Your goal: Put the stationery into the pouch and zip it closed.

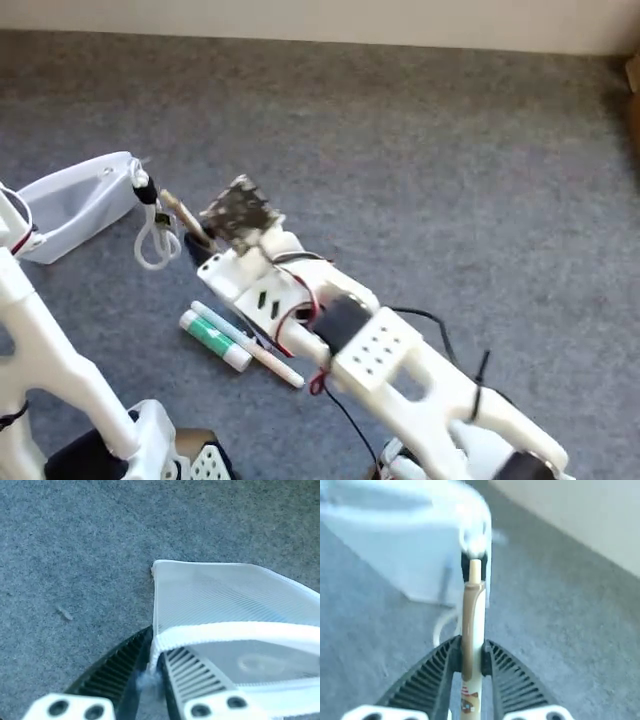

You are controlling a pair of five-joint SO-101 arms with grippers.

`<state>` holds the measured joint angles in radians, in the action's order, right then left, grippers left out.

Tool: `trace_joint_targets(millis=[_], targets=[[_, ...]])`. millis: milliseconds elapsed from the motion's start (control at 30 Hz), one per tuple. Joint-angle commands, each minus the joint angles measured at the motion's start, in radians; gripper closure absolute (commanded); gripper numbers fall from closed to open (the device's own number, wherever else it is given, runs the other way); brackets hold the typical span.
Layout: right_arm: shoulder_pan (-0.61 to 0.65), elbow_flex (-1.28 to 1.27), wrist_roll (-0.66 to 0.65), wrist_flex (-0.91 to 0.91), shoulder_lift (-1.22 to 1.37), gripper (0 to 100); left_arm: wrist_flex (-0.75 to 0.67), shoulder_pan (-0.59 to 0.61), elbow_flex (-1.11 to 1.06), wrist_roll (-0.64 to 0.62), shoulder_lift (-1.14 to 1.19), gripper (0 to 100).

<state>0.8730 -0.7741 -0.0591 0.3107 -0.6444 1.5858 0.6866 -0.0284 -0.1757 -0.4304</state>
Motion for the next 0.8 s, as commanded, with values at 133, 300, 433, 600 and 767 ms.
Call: trace_joint_targets(millis=[133,300,433,600,767], targets=[[0.038,0.027,0.046,-0.03,-0.222,99.3,-0.017,-0.054,-0.001,-0.011,0.005,99],[0.105,0.09,0.044,-0.193,-0.22,99.3,-0.017,-0.054,-0.001,-0.011,0.005,99],[0.15,0.094,0.044,-0.354,-0.22,99.3,-0.025,-0.054,-0.001,-0.011,0.005,99],[0.162,0.108,0.044,-0.481,-0.174,99.3,-0.029,-0.054,-0.001,-0.011,0.005,99],[0.154,0.163,0.044,-0.584,-0.056,99.3,-0.023,-0.081,-0.001,-0.009,0.005,99]])
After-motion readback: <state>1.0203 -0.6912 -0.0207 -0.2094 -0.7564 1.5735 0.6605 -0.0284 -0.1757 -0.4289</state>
